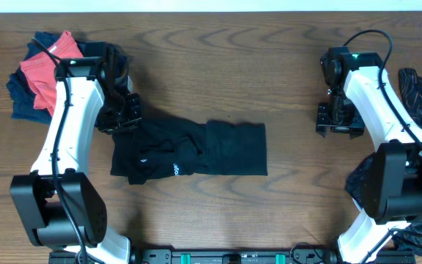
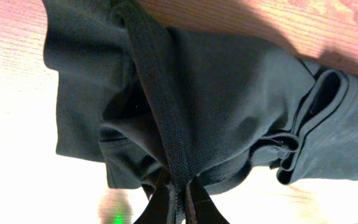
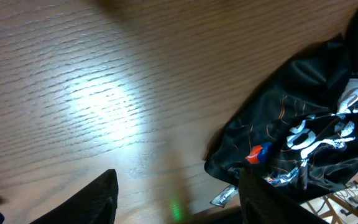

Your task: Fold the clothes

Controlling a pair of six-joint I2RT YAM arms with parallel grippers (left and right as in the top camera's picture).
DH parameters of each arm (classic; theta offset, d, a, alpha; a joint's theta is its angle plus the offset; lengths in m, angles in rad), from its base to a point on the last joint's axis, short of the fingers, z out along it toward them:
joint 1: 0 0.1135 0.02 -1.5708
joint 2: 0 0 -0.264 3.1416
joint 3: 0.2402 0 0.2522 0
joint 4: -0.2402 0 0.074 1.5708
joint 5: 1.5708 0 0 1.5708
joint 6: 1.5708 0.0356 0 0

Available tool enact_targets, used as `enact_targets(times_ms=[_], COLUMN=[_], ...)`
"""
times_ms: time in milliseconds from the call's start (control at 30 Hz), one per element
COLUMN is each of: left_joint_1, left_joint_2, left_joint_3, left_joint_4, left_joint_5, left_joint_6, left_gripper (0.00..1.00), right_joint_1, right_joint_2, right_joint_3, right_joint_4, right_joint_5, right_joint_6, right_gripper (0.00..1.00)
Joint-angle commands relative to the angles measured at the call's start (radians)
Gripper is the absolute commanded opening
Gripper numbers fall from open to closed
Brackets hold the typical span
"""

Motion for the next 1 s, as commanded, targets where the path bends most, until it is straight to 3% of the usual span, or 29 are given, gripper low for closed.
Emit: enact_targets(times_ms=[0,433,500,567,600,767,967], left_joint_1=[0.000,0.000,0.000,0.000,0.000,0.000,0.000], left_joint_2=[0.008,0.008,0.010,0.010,0.010,0.010,0.031], left_joint_3=[-0.011,-0.134,-0.145,-0.146,-0.146,-0.146,-0.161], left_joint_4=[-0.009,0.025,0.029,0.038,0.047,0.088,0.126], left_joint_5=[-0.043,-0.165,-0.201,-0.227,-0.225,-0.225,-0.225], left_joint_6=[0.002,-0.007,-0.009,-0.027,-0.032,-0.048,-0.047], left_gripper=[0.06,0.10,0.30,0.63,0.70,0.84,0.88], right_joint_1=[-0.009,-0.009,-0.009,-0.009,-0.009,-0.009,-0.009], right_joint_2=[-0.027,-0.027,-0.027,-0.027,-0.027,-0.027,-0.027], right_joint_3=[-0.003,-0.003,-0.003,-0.003,-0.003,-0.003,-0.003], right_joint_4=[-0.002,-0.002,-0.005,-0.005,-0.004,-0.003,-0.005], right_joint_5=[0.010,0.010,0.010,0.010,0.010,0.010,0.010], right_joint_6=[-0.008,-0.021,-0.021,-0.021,-0.021,-0.020,-0.020], right_gripper=[0.60,0.60,0.61,0.60,0.61,0.61,0.61])
